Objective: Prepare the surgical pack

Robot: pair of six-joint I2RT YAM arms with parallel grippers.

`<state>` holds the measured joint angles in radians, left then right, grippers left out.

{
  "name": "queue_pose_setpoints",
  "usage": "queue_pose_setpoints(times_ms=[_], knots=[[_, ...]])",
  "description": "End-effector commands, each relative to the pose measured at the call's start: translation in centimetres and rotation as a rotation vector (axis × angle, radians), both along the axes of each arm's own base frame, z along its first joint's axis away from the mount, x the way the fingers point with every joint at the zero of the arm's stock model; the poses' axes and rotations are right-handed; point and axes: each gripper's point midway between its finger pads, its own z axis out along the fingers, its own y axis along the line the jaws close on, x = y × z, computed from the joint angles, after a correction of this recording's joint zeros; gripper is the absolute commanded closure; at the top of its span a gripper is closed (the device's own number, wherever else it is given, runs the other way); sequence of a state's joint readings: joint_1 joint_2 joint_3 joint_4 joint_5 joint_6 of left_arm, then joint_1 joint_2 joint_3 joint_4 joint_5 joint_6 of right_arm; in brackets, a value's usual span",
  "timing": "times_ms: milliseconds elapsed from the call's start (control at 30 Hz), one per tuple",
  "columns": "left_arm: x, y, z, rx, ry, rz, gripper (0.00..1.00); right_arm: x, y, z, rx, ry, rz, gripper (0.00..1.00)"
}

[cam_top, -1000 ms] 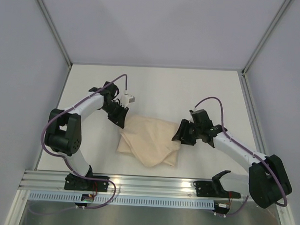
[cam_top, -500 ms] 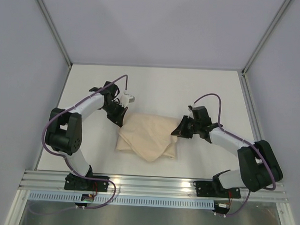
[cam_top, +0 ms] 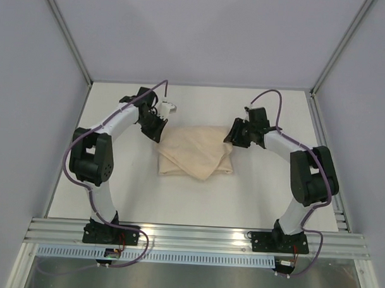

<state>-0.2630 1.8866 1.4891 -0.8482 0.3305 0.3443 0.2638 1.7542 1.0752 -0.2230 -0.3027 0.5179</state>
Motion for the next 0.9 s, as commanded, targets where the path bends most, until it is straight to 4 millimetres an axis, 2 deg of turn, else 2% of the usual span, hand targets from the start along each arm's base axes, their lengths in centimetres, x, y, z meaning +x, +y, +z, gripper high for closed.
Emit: queue_pose_setpoints(times_ms=[0, 67, 100, 167, 333, 500, 567, 700, 867], knots=[[-0.1, 0.7, 2.1, -0.011, -0.025, 0.01, 0.8, 0.4, -2.4, 1.3, -0.124, -0.057, 0.005, 0.51], [-0.4, 0.9, 3.2, -0.046, -0.045, 0.027, 0.69, -0.1, -2.5, 1.9, -0.114, -0.07, 0.016, 0.49], [-0.6, 1.3, 3.3, -0.057, -0.041, 0.044, 0.61, -0.4, -2.5, 2.0, -0.108, -0.071, 0.019, 0.5], [-0.8, 0.9, 4.2, -0.106, -0.051, 0.056, 0.57, -0.8, -2.2, 2.1, -0.09, -0.062, 0.028, 0.52], [-2.6, -0.8, 4.1, -0.217, 0.02, 0.044, 0.44, -1.7, -1.8, 1.6, -0.05, -0.032, 0.018, 0.65], [-2.9, -1.5, 2.8, -0.252, 0.076, 0.046, 0.4, -2.1, -1.6, 1.1, -0.032, -0.016, 0.015, 0.79], [-2.7, -1.4, 1.6, -0.234, 0.11, 0.066, 0.4, -2.3, -1.8, 1.0, -0.037, -0.013, 0.011, 0.79], [-1.4, -0.8, 0.9, -0.19, 0.085, 0.092, 0.37, -2.5, -2.0, 1.0, -0.05, -0.013, 0.009, 0.78], [-1.6, -1.5, 0.2, -0.224, 0.128, 0.087, 0.36, -2.7, -2.0, 1.0, -0.051, -0.011, 0.016, 0.79]])
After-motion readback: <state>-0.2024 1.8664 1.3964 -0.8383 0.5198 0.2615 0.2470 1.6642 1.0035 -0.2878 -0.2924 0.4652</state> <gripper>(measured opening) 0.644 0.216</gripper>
